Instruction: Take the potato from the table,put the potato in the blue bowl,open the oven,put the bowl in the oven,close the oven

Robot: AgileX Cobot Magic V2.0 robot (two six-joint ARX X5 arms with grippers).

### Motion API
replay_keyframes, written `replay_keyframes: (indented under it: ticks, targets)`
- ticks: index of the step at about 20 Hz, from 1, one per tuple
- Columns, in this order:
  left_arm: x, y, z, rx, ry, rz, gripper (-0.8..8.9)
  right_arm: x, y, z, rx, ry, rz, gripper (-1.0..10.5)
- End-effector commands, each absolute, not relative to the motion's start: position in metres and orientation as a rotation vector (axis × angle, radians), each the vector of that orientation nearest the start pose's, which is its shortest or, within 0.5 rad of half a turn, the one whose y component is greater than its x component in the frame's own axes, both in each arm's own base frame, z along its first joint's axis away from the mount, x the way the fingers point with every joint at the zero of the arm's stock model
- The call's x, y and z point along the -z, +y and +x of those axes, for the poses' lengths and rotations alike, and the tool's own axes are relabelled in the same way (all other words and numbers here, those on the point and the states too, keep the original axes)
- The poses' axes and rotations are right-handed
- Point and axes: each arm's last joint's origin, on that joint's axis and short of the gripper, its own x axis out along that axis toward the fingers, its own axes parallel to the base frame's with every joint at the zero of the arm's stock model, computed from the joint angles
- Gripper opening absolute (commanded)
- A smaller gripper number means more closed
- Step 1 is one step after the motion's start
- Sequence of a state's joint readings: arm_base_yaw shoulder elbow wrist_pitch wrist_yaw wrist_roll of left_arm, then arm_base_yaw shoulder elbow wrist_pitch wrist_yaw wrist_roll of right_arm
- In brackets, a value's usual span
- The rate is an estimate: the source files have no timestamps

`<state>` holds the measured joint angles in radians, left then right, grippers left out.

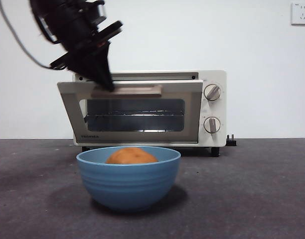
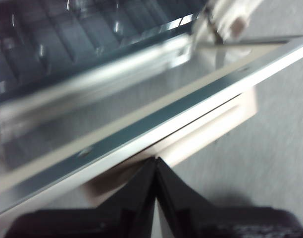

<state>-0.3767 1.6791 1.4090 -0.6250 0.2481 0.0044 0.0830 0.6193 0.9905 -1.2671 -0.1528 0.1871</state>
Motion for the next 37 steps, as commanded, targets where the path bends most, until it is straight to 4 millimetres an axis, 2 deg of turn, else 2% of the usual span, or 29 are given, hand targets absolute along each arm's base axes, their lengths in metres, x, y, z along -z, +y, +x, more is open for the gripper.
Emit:
replay_keyframes:
  ticks: [1,9,16,28,33,37]
  targets:
    - [-0.263,-0.131,0.327,0.496,0.946,0.069,-0.06,-0.325,0.010,0.072,-0.135,0.909,0.210,0.0]
    - [-0.256,-0.130,0.319,0.494,0.979,0.065,-0.06,-0.324,0.011,0.071,-0.135,0.921,0.216,0.0]
    - [-0.228,-0.133,0.309,0.497,1.024,0.060,-0.06,-0.324,0.010,0.070,-0.132,0.935,0.217,0.0]
    - [-0.201,-0.139,0.295,0.492,1.074,0.092,-0.06,-0.324,0.010,0.070,-0.132,0.935,0.217,0.0]
    - [-0.209,-0.137,0.289,0.496,1.076,0.091,-0.06,-0.323,0.010,0.070,-0.132,0.938,0.217,0.0]
    - [-0.240,-0.128,0.270,0.511,1.033,0.085,-0.06,-0.323,0.011,0.074,-0.148,0.950,0.204,0.0]
